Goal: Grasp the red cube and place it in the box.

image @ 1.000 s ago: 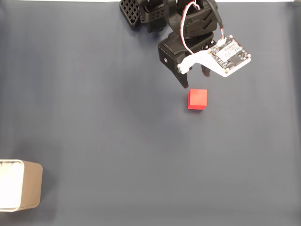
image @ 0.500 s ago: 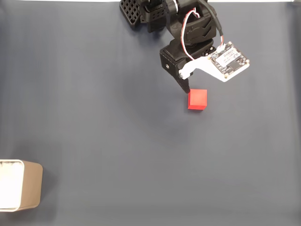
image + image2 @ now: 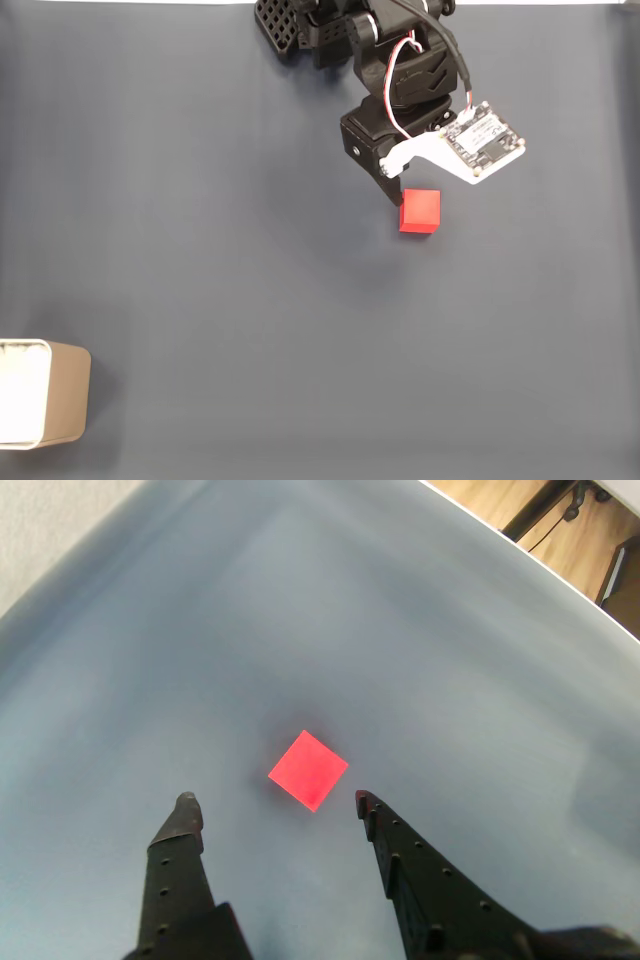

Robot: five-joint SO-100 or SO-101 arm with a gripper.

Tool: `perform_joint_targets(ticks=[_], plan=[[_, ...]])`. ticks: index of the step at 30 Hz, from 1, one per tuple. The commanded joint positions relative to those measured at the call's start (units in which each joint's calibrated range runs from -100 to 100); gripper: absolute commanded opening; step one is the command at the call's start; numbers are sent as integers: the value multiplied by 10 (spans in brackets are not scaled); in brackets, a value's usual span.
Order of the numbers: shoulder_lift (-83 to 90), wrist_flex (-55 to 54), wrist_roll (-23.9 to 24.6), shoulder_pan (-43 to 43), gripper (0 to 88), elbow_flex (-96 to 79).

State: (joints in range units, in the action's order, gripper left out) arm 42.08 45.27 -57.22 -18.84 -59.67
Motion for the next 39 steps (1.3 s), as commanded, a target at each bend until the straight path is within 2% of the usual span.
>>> perform_joint_targets(ticks=[1,39], plan=[[0,-18,0,-7,367,-5],[-80,-120,0,-7,398,-45]])
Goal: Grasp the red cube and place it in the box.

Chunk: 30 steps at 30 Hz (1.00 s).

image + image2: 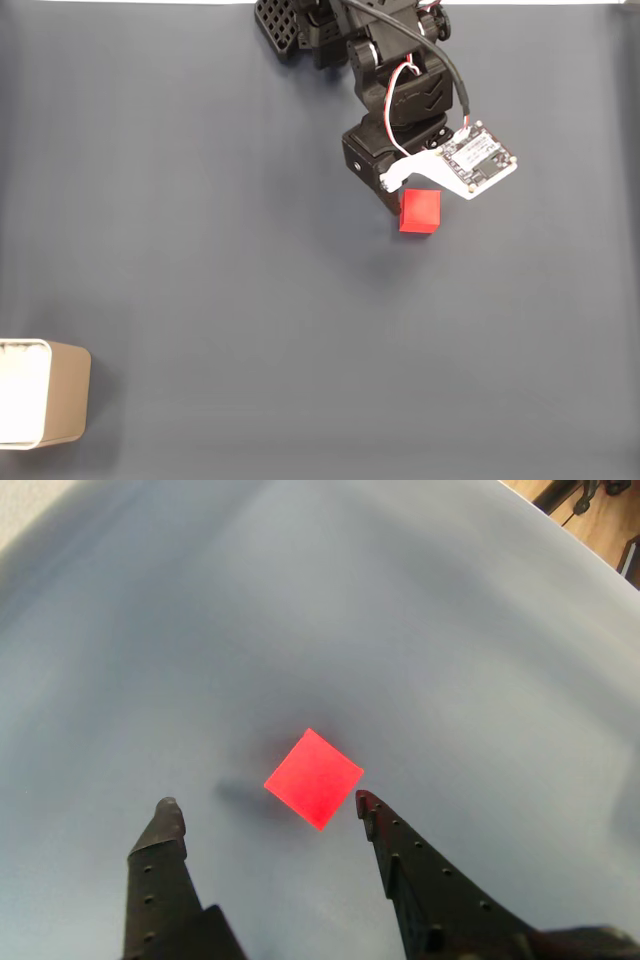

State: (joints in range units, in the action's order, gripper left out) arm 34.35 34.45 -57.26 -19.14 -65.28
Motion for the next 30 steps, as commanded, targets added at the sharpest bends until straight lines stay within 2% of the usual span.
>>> perform_joint_targets(ticks=[1,30], plan=[[-6,-15,1,-4,398,11],[-88,-44,12,-19,398,72]])
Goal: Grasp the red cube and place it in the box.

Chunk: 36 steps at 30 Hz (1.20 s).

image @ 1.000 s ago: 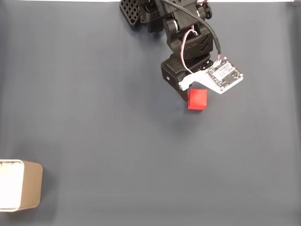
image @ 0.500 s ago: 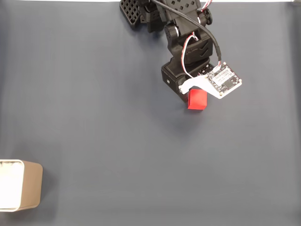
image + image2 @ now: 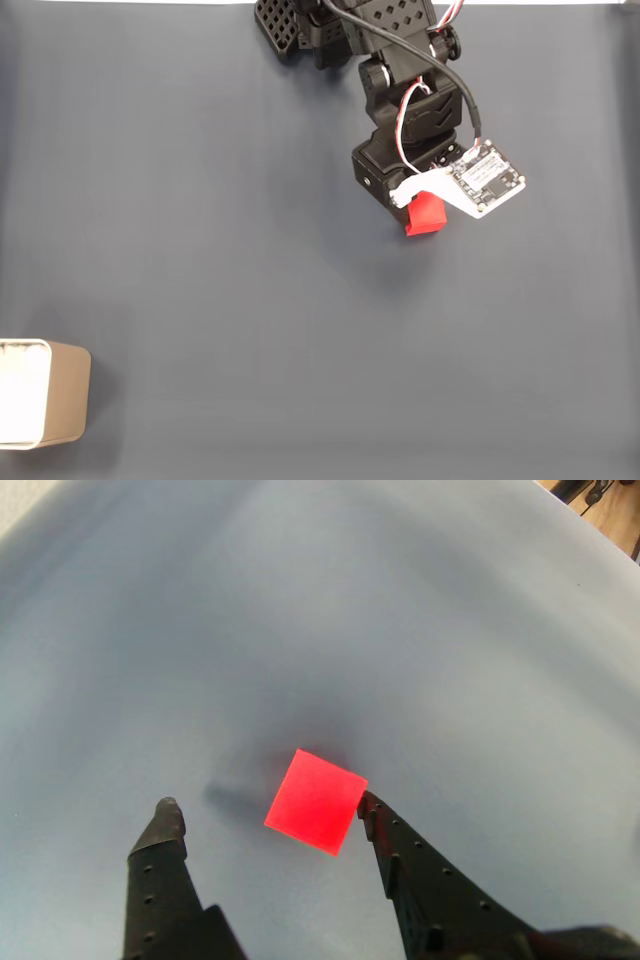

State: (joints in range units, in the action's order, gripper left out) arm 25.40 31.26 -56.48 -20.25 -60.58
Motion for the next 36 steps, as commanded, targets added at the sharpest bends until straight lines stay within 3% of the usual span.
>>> perform_joint_targets(ticks=[1,22,36], plan=[[0,-11,5,-8,398,26],[-15,-9,6,-29,389,43],[-28,-7,-12,-29,252,50]])
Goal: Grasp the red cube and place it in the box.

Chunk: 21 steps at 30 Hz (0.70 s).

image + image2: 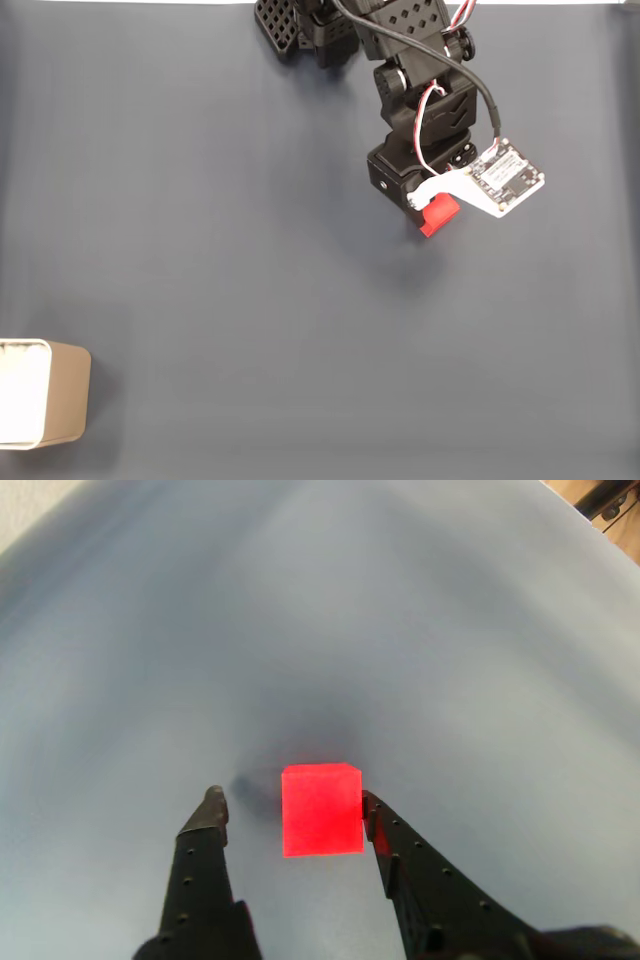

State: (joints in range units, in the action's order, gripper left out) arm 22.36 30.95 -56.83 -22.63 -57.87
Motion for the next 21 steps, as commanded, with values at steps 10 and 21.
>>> perform_joint_targets(ticks=[10,21], plan=[[8,-3,-17,-5,137,19],[16,2,-17,-5,20,25]])
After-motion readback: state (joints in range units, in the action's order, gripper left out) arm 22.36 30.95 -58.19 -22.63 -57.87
